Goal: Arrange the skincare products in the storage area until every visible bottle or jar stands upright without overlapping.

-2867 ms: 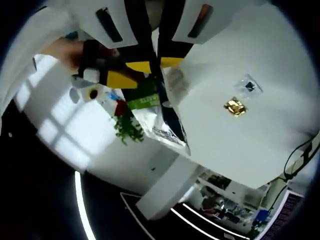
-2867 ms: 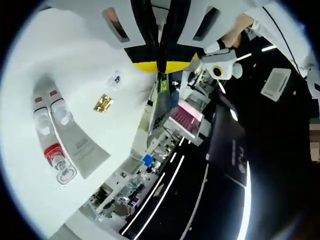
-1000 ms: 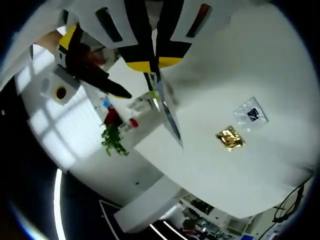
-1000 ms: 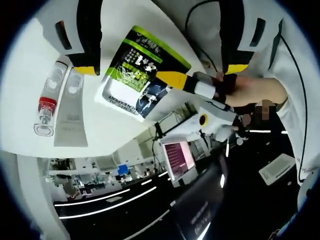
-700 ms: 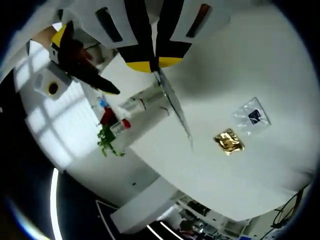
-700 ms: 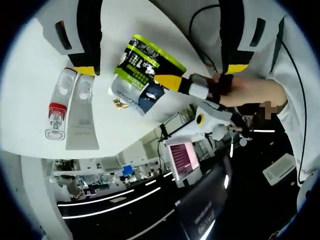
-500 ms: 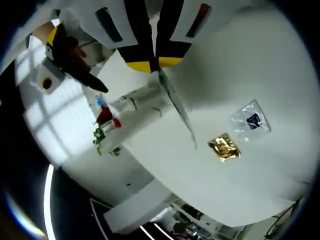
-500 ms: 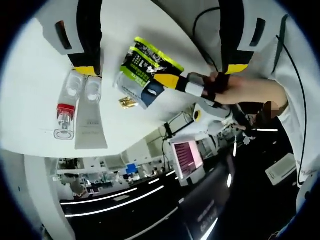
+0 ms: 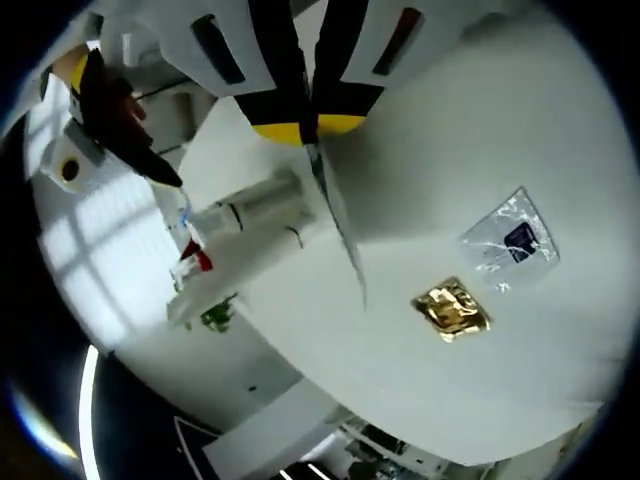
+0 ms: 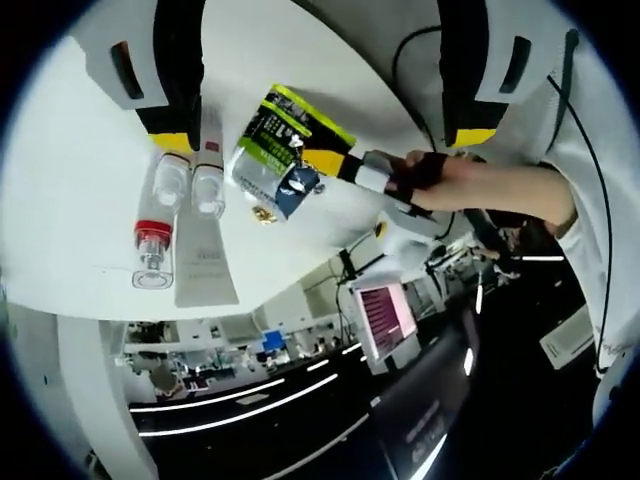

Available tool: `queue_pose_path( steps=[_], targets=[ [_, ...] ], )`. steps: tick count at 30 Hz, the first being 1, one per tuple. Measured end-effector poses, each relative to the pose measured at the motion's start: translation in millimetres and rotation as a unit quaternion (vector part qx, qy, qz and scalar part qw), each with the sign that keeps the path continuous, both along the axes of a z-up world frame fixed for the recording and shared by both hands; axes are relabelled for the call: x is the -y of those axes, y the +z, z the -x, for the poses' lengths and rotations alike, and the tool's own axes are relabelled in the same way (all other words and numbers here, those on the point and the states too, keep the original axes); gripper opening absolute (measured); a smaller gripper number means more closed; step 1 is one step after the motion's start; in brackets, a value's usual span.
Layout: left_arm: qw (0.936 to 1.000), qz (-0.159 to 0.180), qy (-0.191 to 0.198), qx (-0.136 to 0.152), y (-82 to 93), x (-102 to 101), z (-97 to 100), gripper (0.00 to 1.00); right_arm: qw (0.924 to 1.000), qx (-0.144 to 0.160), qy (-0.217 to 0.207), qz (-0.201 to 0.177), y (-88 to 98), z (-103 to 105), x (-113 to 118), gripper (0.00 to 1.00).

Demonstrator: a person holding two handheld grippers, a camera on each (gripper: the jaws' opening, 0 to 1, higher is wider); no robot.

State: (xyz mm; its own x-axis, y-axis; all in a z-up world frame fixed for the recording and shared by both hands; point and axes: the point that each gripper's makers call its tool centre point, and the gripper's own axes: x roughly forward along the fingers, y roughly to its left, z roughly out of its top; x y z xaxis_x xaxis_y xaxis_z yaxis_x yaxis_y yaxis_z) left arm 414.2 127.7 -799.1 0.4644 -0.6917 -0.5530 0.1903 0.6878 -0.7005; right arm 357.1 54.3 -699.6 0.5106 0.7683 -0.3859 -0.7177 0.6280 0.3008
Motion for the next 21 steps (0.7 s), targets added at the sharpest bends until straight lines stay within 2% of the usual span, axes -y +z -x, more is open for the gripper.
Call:
queue_pose_path(
  steps=[2,5,9,12,15,18,21],
  targets=[
    [1.0,-0.001,0.002,-0.005,-2.3,0,-1.6,0.0,1.0,0.0,0.0,0.002,-0.5,0,1,1.0],
    [0.9994,-0.035,0.002,-0.005,-9.9,-3,-4.4,0.0,1.0,-0.003,-0.002,-0.003,1.1,-1,4,1.0],
    [0.9982,-0.059,0.007,-0.009,-17.3,-4,-6.7,0.0,0.9999,-0.003,-0.007,-0.011,3.1,-5,7,1.0],
    [0.9959,-0.09,-0.007,0.003,-21.3,-5,-7.3,0.0,0.9999,0.0,-0.009,-0.01,4.1,-6,9,1.0],
    [0.9906,-0.129,-0.032,0.031,-23.2,-3,-8.3,0.0,0.9998,0.001,-0.012,-0.013,5.0,-7,12,1.0],
    [0.9781,-0.188,-0.064,0.061,-26.6,-5,-7.1,0.04,0.9996,-0.003,-0.018,-0.022,6.2,-9,15,1.0],
    [0.9674,-0.227,-0.079,0.081,-26.7,-10,-7.3,0.08,0.9995,-0.001,-0.02,-0.023,7.7,-9,16,1.0]
  ],
)
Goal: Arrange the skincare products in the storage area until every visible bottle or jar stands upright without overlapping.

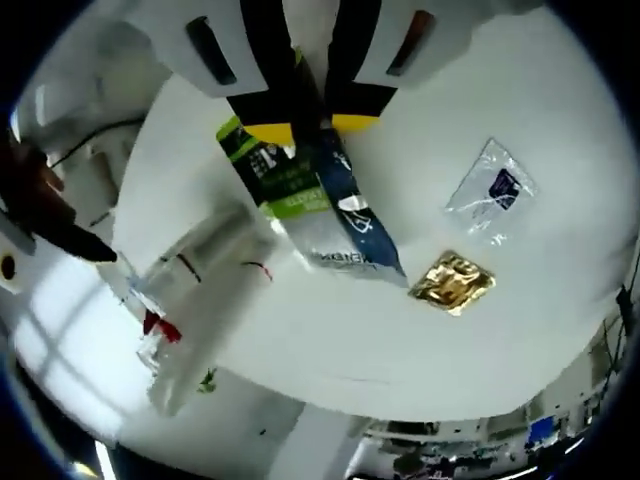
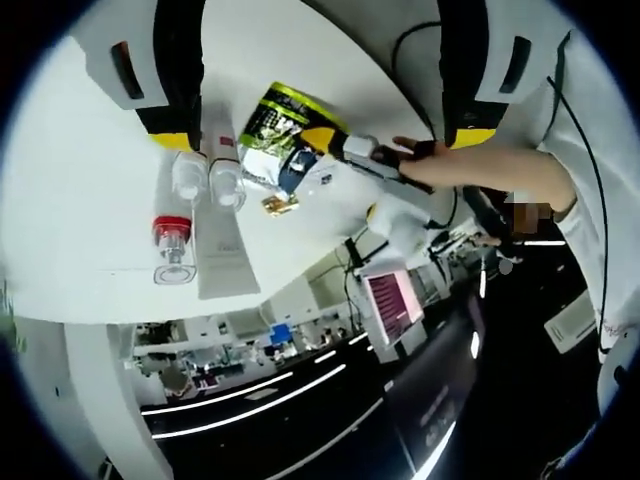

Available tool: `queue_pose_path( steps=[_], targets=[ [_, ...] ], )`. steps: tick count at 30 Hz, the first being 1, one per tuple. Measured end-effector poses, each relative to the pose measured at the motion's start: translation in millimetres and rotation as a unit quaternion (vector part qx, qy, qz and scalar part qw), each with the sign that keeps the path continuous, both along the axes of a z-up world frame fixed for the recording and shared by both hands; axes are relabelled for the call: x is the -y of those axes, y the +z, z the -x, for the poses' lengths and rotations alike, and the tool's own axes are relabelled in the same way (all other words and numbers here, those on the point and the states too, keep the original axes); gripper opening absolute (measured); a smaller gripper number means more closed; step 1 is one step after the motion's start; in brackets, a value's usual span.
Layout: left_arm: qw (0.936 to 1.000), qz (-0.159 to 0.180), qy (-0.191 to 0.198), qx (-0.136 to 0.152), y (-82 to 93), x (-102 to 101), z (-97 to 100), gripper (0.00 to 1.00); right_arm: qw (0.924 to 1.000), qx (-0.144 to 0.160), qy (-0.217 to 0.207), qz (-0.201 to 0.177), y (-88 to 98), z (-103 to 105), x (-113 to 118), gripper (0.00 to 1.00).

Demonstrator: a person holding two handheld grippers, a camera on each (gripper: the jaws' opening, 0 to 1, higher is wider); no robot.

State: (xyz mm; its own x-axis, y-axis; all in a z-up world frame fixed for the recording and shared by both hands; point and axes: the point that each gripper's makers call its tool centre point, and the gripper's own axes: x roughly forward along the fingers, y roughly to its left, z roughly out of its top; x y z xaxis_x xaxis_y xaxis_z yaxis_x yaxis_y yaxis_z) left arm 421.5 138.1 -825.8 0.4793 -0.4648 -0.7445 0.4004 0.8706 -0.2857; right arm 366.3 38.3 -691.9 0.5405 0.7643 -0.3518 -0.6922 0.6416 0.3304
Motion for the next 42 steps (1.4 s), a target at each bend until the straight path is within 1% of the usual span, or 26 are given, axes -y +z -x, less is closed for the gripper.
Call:
queue_pose_path(
  steps=[3,5,8,14,18,25,33,39,41,42],
  targets=[
    [1.0,-0.008,-0.002,0.003,0.1,3,2.3,0.09,1.0,0.001,-0.001,0.0,0.4,0,2,1.0],
    [0.9998,-0.018,-0.001,0.009,-0.5,-1,1.3,0.1,1.0,0.0,-0.002,0.0,0.0,-1,3,1.0],
    [0.9988,-0.043,-0.005,0.022,-2.2,-5,-1.7,0.13,1.0,-0.005,-0.003,0.003,-2.5,0,3,1.0],
    [0.9984,-0.051,-0.006,0.024,-3.3,-8,-1.6,0.16,1.0,-0.003,0.0,0.009,-3.6,0,2,1.0],
    [0.9972,-0.068,-0.013,0.026,-5.1,-12,-3.2,0.17,0.9999,-0.004,0.0,0.01,-3.9,0,1,1.0],
    [0.9968,-0.073,-0.019,0.029,-6.1,-12,-5.4,0.18,0.9999,-0.003,-0.004,0.01,-3.2,-1,2,1.0],
    [0.9961,-0.08,-0.016,0.032,-2.3,-17,-1.7,0.21,0.9999,0.0,-0.006,0.015,-1.8,0,3,1.0],
    [0.9962,-0.077,-0.004,0.039,1.6,-24,-2.0,0.26,0.9997,0.002,-0.005,0.024,-2.9,1,4,1.0],
    [0.9962,-0.077,0.0,0.041,5.6,-26,0.0,0.29,0.9997,0.003,-0.004,0.026,-3.2,1,5,1.0],
    [0.9962,-0.077,0.001,0.042,6.0,-26,4.9,0.3,0.9996,0.002,-0.005,0.027,-4.1,1,5,1.0]
  ],
)
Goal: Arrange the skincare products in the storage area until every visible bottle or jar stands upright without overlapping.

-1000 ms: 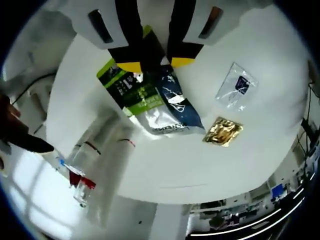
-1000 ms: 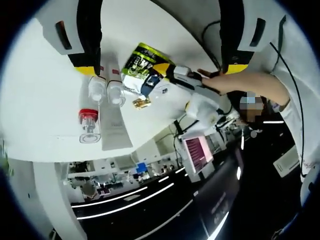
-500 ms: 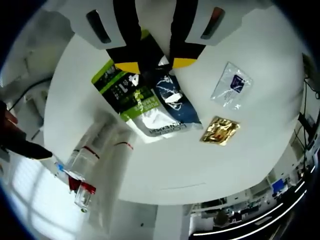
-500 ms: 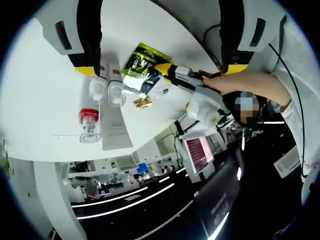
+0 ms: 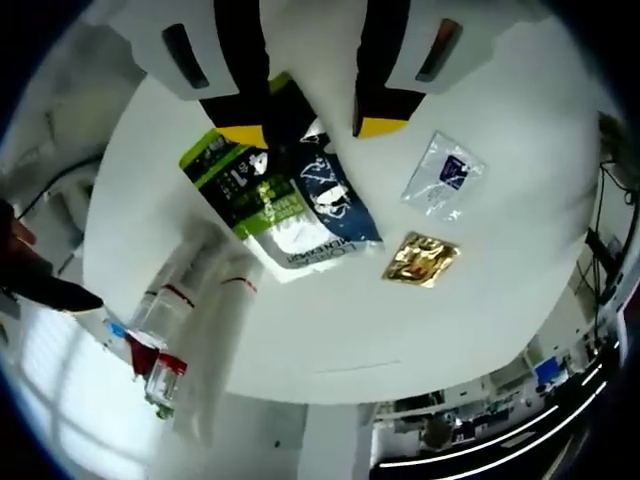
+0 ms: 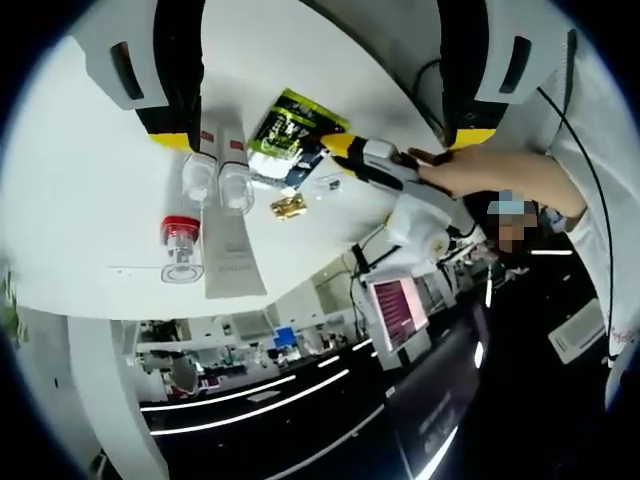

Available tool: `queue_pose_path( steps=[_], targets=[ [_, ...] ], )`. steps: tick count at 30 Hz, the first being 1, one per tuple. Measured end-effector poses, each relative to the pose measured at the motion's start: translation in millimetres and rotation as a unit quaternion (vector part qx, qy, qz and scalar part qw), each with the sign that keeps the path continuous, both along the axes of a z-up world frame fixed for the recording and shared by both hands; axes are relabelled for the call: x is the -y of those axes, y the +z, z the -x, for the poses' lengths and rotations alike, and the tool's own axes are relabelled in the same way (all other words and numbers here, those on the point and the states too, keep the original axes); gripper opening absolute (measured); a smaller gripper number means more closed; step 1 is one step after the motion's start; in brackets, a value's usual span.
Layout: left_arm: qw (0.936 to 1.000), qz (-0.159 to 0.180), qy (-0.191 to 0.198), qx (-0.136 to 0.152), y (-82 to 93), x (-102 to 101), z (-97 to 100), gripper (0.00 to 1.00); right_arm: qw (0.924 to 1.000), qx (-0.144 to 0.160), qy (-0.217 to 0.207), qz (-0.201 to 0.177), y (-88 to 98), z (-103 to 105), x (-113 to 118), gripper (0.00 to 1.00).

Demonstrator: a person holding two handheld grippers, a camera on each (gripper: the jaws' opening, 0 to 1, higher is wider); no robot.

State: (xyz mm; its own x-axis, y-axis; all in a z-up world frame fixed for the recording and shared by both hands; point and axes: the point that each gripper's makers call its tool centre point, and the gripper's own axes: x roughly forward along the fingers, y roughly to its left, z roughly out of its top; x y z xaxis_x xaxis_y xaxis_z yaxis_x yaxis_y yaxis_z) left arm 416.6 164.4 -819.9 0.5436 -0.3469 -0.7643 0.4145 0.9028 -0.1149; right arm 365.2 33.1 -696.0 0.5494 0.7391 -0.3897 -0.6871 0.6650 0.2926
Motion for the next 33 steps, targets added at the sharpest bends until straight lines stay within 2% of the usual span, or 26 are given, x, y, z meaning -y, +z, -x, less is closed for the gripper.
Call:
queue_pose_path(
  steps=[7,13,15,21,22,24,26,30,33],
  targets=[
    [0.9998,0.013,0.016,0.0,5.4,-10,4.0,0.37,0.9998,-0.002,-0.003,0.019,-7.8,0,4,1.0],
    [0.9991,0.035,0.023,0.008,27.5,-21,14.8,0.43,0.9994,0.004,-0.012,0.031,-11.7,-5,8,1.0],
    [0.998,0.056,0.03,0.006,34.0,-20,15.7,0.46,0.9994,0.006,-0.015,0.031,-11.5,-6,10,1.0],
    [0.9962,0.076,0.041,0.007,48.6,-27,36.5,0.55,0.9991,0.012,-0.009,0.039,-12.7,-6,9,1.0],
    [0.9956,0.084,0.041,0.006,48.2,-26,37.5,0.56,0.999,0.012,-0.006,0.042,-13.4,-5,8,1.0],
    [0.9873,0.148,0.057,-0.005,56.2,-16,45.0,0.6,0.9987,0.015,0.0,0.048,-14.5,-4,7,1.0],
    [0.9805,0.183,0.072,0.0,63.4,-16,47.8,0.63,0.9985,0.021,0.004,0.05,-13.4,-3,6,1.0],
    [0.9835,0.166,0.061,0.037,72.3,-21,53.6,0.7,0.9989,0.022,0.002,0.041,-10.3,-3,5,1.0],
    [0.9831,0.166,0.058,0.051,75.6,-26,52.0,0.73,0.9989,0.023,0.0,0.04,-10.3,-4,4,1.0]
  ],
)
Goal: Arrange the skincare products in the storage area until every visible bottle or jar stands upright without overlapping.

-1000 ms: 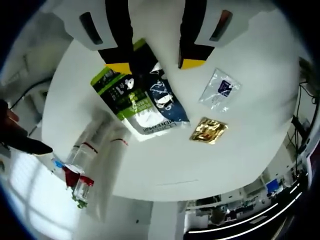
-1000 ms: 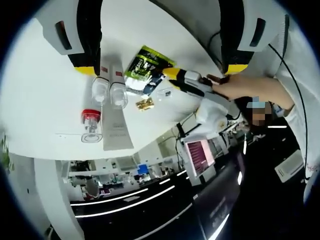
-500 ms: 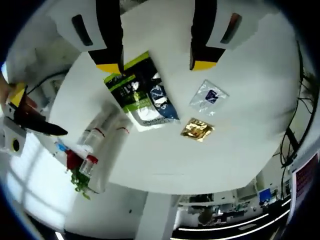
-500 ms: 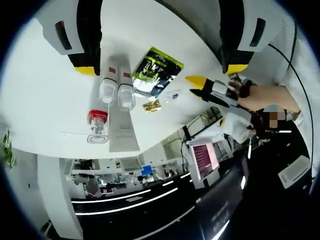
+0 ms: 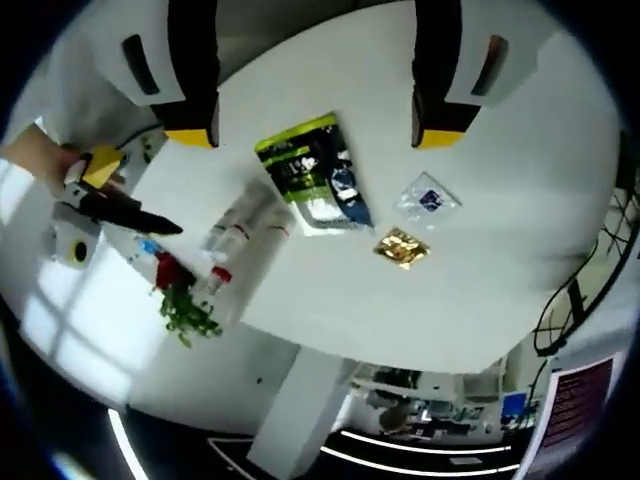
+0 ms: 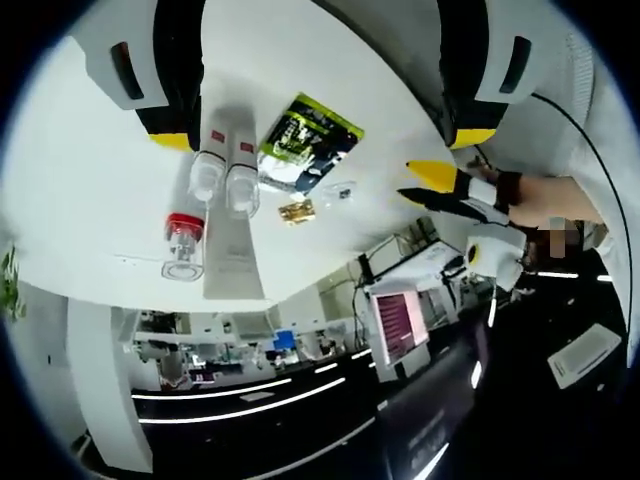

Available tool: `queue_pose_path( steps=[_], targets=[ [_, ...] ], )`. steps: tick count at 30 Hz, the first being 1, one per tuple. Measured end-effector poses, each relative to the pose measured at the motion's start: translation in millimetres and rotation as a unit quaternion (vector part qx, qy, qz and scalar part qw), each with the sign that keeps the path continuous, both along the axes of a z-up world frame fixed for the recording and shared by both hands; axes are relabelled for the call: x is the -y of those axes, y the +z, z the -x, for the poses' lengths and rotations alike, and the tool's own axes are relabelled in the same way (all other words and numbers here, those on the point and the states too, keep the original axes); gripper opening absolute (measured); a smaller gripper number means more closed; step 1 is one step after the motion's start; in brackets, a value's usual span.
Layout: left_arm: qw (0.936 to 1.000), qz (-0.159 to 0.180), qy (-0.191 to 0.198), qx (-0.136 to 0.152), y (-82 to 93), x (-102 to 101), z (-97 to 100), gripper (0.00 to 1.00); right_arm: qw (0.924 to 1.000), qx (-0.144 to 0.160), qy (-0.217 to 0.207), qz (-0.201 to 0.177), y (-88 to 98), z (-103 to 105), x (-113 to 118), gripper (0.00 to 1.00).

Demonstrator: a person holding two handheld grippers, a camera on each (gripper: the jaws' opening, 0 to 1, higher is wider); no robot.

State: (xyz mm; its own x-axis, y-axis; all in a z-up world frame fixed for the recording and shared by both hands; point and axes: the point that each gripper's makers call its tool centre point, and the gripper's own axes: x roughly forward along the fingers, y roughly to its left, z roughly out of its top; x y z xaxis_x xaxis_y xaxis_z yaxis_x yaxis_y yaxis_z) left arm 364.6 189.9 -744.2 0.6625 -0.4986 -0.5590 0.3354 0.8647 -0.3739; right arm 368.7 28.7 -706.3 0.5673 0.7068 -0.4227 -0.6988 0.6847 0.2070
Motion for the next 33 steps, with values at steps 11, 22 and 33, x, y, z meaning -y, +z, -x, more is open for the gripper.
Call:
queue_pose_path(
  steps=[11,22,33],
  targets=[
    [0.9966,-0.038,-0.008,0.073,36.0,-12,2.4,0.78,0.9996,0.004,-0.021,-0.018,8.1,-5,10,1.0],
    [0.9917,0.002,0.002,0.128,66.5,-16,8.5,0.91,0.999,0.042,-0.014,0.005,20.9,-4,29,1.0],
    [0.985,-0.016,0.029,0.17,72.1,-29,0.6,0.99,0.9981,0.056,-0.023,0.007,24.8,-4,30,1.0]
  ],
)
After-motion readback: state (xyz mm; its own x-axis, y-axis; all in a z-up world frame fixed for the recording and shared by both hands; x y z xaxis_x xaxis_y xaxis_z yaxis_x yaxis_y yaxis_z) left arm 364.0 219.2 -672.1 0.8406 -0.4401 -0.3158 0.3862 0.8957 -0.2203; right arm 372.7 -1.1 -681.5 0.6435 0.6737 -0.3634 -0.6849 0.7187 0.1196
